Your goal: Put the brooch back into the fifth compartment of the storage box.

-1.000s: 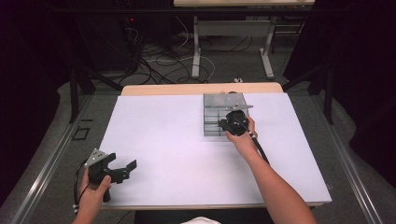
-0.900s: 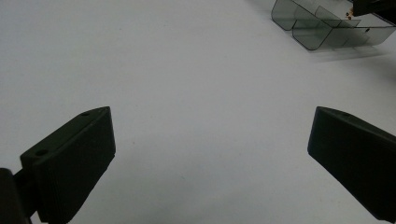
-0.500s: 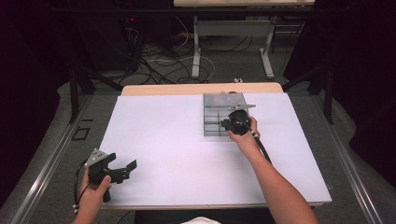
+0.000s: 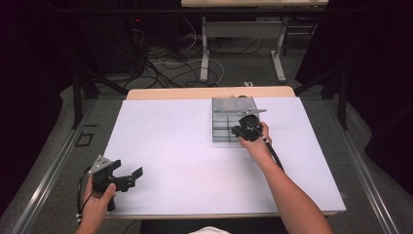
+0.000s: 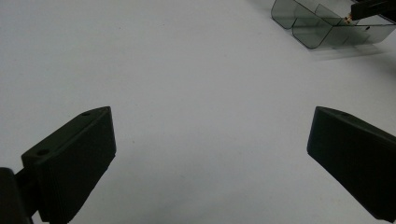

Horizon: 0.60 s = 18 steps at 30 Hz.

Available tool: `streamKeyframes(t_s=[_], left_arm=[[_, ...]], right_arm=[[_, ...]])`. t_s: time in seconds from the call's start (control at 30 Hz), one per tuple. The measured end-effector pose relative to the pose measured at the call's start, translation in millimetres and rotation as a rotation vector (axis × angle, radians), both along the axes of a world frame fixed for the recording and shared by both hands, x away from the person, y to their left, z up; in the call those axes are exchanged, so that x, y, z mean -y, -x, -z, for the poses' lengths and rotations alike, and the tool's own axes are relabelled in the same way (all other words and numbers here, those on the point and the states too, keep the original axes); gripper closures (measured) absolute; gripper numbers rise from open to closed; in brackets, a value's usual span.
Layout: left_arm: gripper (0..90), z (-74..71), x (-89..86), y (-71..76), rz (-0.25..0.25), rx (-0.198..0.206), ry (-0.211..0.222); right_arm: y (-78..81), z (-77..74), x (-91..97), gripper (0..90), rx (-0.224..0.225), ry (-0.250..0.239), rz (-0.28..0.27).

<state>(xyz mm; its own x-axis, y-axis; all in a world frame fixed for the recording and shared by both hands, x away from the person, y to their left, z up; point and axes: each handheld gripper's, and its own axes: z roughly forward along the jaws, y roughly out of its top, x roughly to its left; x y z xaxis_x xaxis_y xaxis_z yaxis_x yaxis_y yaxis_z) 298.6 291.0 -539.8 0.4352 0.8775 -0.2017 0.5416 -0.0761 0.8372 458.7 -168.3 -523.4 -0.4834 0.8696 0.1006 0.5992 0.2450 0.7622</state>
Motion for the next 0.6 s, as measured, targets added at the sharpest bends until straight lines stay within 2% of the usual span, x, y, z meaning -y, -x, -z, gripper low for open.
streamKeyframes(t_s=[0.2,0.6], left_arm=[[1.4,0.1,0.1,-0.1,0.001,0.0,-0.001],[1.8,0.9,1.0,-0.7,0.003,-0.004,-0.007]], right_arm=[[-0.9,1.9,1.5,80.1,-0.03,0.006,0.016],[-4.1,6.5,3.6,80.0,-0.053,0.016,0.039]])
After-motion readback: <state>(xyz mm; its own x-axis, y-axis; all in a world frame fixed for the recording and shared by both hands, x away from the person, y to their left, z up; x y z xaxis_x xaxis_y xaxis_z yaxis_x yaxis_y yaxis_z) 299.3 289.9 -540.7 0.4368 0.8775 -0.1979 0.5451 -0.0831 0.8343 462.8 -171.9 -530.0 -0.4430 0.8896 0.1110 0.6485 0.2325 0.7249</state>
